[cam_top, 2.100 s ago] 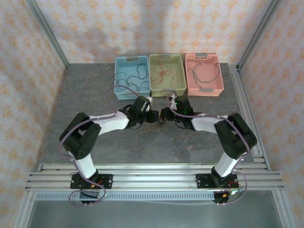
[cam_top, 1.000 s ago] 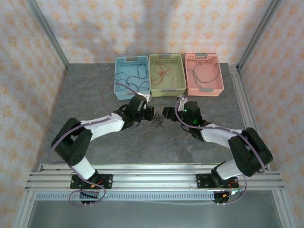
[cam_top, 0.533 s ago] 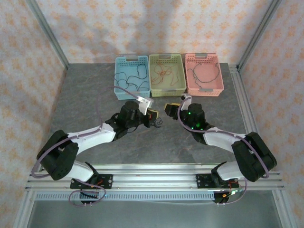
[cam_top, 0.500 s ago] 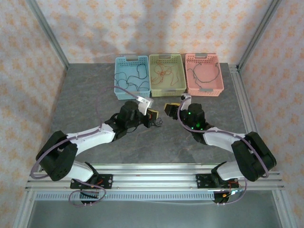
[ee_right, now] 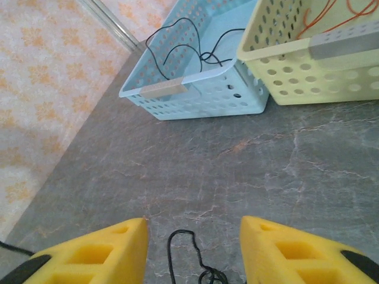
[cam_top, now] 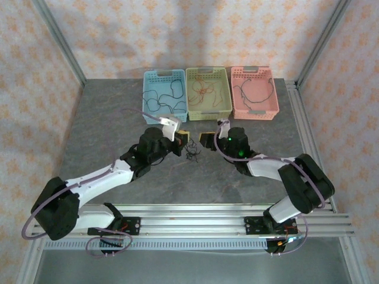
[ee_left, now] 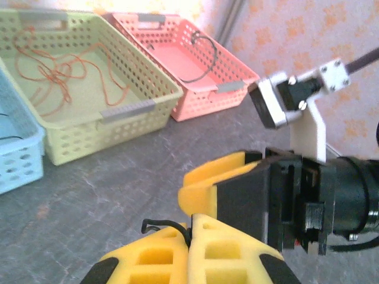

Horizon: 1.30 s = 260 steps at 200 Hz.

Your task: Untangle the cables

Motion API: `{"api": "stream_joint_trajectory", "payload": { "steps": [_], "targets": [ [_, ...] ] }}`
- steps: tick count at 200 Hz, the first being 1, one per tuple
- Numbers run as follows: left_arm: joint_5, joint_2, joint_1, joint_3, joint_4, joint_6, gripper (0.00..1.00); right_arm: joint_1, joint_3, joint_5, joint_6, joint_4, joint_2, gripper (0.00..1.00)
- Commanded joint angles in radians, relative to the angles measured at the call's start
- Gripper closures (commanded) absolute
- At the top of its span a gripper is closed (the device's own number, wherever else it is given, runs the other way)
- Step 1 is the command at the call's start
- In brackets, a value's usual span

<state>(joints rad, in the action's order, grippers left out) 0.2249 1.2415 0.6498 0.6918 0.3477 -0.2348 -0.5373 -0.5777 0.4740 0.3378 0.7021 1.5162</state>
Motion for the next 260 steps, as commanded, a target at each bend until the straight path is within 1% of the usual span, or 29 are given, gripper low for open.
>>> {"api": "stream_joint_trajectory", "payload": {
  "steps": [1, 15, 31, 50, 75, 85, 113, 165, 183, 193, 219, 231, 244, 260],
  "targets": [
    [-0.100, -0.051, 0.002, -0.025, -0.011, -0.034, 1.00, -0.017, -0.034, 0.049, -0.029, -0.001, 0.022, 0.55],
    [-0.130, -0.081, 0.002, -0.036, -0.014, -0.052, 1.00, -0.030, -0.040, 0.073, -0.049, 0.001, 0.031, 0.54],
    [-0.139, -0.123, 0.002, -0.044, -0.020, -0.059, 1.00, -0.052, -0.043, 0.090, -0.077, 0.012, 0.044, 0.51],
    [-0.129, -0.170, 0.002, -0.038, -0.045, -0.069, 1.00, -0.074, -0.051, 0.095, -0.107, 0.009, 0.059, 0.49],
    [-0.113, -0.218, 0.002, -0.018, -0.083, -0.082, 1.00, -0.099, -0.070, 0.155, -0.112, 0.039, 0.117, 0.46],
    [-0.100, -0.229, 0.002, -0.005, -0.101, -0.084, 1.00, -0.121, -0.076, 0.168, -0.136, 0.053, 0.140, 0.45],
    [-0.054, -0.241, 0.002, 0.045, -0.161, -0.093, 1.00, -0.176, -0.087, 0.132, -0.210, 0.045, 0.169, 0.42],
    [0.011, -0.234, 0.002, 0.106, -0.217, -0.143, 1.00, -0.229, -0.106, 0.105, -0.249, 0.024, 0.186, 0.39],
    [0.030, -0.232, 0.002, 0.131, -0.245, -0.154, 1.00, -0.237, -0.113, 0.097, -0.255, 0.007, 0.188, 0.39],
    [0.035, -0.237, 0.003, 0.143, -0.254, -0.157, 1.00, -0.236, -0.118, 0.098, -0.259, -0.002, 0.190, 0.40],
    [0.033, -0.253, 0.003, 0.181, -0.289, -0.154, 1.00, -0.235, -0.127, 0.108, -0.263, -0.023, 0.184, 0.53],
    [0.016, -0.256, 0.001, 0.201, -0.311, -0.146, 1.00, -0.236, -0.132, 0.112, -0.259, -0.037, 0.182, 0.56],
    [0.002, -0.258, 0.002, 0.220, -0.332, -0.137, 1.00, -0.236, -0.134, 0.118, -0.260, -0.043, 0.182, 0.55],
    [-0.006, -0.264, 0.002, 0.240, -0.346, -0.132, 1.00, -0.236, -0.135, 0.117, -0.263, -0.042, 0.185, 0.50]
  ]
}}
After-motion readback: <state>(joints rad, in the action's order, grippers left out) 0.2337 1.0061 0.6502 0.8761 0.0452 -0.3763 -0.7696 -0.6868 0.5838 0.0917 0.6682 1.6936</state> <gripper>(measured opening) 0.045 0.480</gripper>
